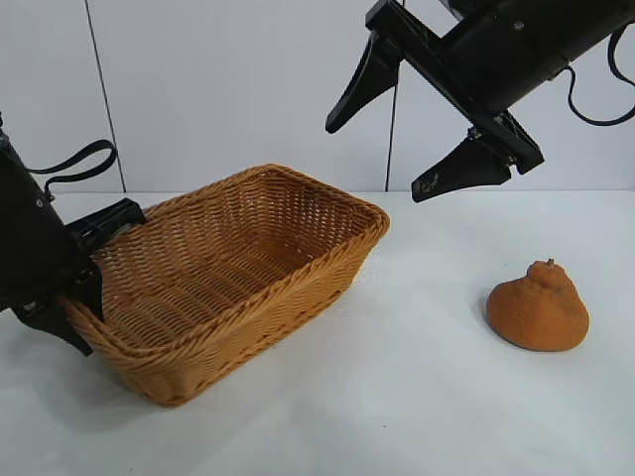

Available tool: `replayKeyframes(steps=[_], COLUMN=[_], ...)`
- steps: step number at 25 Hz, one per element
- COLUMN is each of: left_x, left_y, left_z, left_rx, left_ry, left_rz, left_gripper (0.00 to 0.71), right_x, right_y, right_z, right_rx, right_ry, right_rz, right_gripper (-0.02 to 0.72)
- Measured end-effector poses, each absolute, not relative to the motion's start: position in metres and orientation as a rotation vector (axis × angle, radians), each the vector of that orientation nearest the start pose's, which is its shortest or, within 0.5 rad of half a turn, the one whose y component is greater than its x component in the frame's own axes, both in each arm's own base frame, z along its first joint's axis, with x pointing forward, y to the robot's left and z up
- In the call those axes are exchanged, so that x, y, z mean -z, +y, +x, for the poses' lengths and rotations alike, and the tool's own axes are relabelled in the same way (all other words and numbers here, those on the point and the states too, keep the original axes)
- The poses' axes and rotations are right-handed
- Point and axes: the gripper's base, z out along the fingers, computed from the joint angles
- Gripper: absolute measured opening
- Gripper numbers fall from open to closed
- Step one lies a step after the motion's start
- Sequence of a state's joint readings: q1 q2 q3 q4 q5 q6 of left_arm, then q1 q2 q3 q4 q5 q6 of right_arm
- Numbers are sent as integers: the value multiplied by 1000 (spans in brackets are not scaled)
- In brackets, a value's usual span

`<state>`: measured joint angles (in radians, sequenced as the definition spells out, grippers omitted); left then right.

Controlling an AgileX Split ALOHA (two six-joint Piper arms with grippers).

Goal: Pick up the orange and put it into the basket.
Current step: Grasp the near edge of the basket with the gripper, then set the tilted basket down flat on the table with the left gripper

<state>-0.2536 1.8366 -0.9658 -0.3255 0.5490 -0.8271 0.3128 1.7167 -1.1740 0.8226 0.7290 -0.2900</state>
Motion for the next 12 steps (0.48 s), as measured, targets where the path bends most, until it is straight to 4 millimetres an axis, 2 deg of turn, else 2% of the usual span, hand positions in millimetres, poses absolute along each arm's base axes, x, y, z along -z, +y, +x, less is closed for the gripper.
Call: replayKeyframes(steps=[5, 7, 12], left_x=[-165, -174, -182], left_y=[-83, -83, -90], left_z=[334, 343, 367], left_rx=[503, 518, 521], left_ry=[2778, 2801, 2924], left_rz=[-1056, -942, -649], left_gripper=[83, 83, 83], right_x=[-239, -239, -239], right_y=[152, 152, 152], right_z=[326, 326, 326], right_rx=[-910, -910, -910], right_ry=[2641, 2641, 2641], right_rz=[-103, -103, -103], right_gripper=[652, 652, 652])
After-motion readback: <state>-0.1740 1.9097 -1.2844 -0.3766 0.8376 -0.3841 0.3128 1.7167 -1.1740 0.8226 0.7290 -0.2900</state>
